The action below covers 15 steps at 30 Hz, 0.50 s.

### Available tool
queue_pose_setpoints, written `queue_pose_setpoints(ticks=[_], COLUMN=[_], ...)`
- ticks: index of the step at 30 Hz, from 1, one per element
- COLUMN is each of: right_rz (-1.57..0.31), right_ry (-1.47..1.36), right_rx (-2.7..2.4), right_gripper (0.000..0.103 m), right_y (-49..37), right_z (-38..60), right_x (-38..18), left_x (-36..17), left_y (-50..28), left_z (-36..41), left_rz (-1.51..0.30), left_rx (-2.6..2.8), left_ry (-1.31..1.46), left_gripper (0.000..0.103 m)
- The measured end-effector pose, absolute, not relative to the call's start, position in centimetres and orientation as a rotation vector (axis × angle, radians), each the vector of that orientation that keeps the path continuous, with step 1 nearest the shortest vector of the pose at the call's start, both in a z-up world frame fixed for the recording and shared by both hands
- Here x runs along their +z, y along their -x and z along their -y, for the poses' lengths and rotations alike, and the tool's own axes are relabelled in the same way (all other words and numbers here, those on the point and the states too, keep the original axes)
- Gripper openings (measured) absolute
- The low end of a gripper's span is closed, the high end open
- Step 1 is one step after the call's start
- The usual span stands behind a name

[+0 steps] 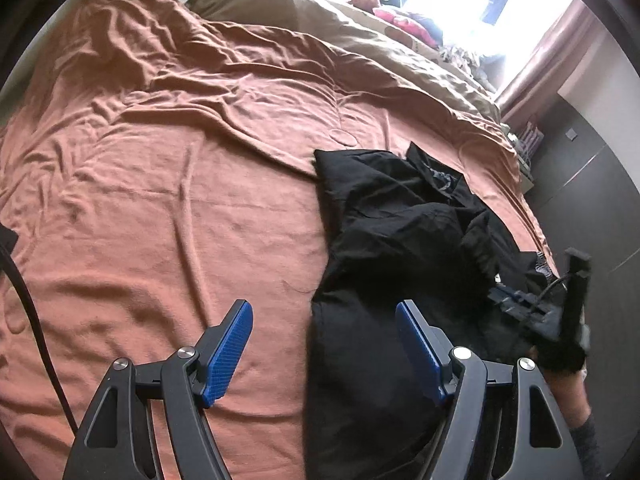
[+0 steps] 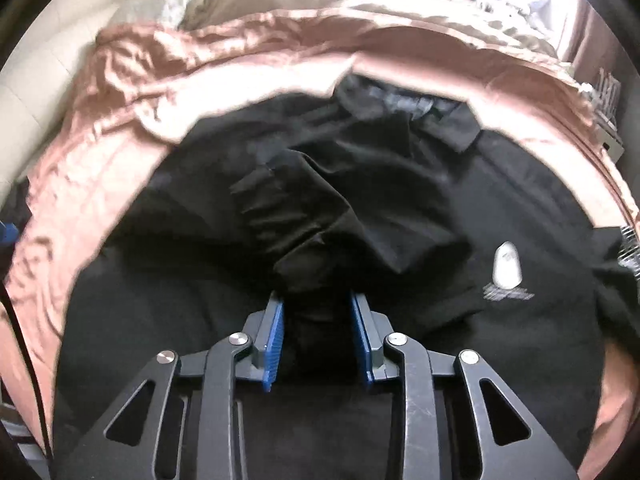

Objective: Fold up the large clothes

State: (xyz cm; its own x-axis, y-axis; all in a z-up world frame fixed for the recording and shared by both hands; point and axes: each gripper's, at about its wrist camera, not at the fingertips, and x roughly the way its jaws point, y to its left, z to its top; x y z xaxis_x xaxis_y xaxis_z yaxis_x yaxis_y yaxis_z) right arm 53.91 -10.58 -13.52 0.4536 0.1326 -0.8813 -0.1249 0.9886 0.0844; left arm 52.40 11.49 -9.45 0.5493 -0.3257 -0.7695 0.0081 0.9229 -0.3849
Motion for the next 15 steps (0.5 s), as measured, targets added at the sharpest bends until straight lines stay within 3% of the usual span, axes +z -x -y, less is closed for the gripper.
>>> queue_pose_setpoints(ticks=[7,15], right_rz=[-1.001,-1.039], right_ry=[-0.03,-0.272], right_rx=[0.025,-0.067], right_gripper=[0.023,0.024], right_y=[-52.7,-51.7], right_z=[16.9,24.9], right_x=[-9.8,-10.3], left_x=[-9.0,-9.5], left_y=[-53.0,-54.6], left_z=[-9.8,-7.9], left_rz=[-0.971,-0.983], left_rx=[-0.217,-0.213], left_ry=[0.333,0.32], left_gripper=[0.075,0.075])
